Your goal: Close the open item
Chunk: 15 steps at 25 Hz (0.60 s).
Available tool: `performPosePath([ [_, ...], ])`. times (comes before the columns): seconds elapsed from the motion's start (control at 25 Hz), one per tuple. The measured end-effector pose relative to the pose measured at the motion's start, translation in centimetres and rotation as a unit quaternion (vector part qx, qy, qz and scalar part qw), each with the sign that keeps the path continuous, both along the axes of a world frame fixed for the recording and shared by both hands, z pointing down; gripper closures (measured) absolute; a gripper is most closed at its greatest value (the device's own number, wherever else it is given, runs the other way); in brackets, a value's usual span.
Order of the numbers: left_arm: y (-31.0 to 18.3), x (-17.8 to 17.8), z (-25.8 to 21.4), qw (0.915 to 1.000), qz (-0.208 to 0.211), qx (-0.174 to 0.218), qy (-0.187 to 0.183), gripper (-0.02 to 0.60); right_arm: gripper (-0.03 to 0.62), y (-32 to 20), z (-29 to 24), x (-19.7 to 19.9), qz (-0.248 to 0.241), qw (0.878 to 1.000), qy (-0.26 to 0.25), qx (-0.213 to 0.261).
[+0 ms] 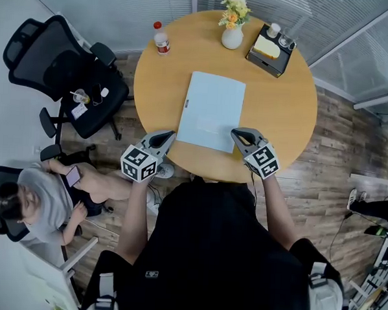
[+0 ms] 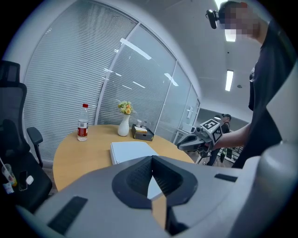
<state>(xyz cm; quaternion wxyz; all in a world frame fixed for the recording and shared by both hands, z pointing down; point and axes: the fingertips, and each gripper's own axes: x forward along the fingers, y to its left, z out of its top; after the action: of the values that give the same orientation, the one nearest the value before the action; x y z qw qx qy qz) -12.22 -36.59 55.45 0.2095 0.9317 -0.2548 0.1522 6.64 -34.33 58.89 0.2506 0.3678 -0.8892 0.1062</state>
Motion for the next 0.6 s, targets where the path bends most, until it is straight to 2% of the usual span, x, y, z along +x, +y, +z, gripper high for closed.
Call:
performPosePath([
  [0.6,-0.7,0.6,0.0,1.0,0.006,-0.003,0.003,0.575,0.588,0.0,0.4,1.3,0.026,1.0,-0.002,-0.002],
])
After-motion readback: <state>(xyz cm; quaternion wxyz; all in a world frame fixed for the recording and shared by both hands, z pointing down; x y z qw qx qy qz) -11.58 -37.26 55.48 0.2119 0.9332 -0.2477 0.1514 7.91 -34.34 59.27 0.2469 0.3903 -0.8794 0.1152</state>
